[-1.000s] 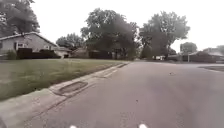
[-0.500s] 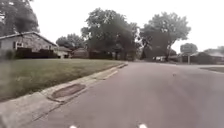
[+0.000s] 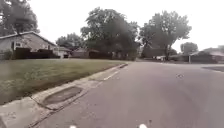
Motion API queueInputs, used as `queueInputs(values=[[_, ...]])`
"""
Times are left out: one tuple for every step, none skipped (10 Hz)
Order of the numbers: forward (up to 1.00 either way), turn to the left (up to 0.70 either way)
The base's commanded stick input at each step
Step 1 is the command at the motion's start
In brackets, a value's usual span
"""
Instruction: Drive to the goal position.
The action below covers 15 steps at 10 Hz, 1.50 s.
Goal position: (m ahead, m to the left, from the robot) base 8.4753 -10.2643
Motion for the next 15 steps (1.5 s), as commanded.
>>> queueInputs(values=[[0.50, -0.50], [0.50, -0.50], [0.50, -0.50], [0.50, -0.50], [0.50, -0.50], [0.50, -0.41], [0.50, 0.00], [0.50, 0.00], [0.50, 0.00], [0.50, 0.00], [0.50, 0.00], [0.50, 0.00], [0.50, 0.00], [0.50, 0.00], [0.50, 0.00]])
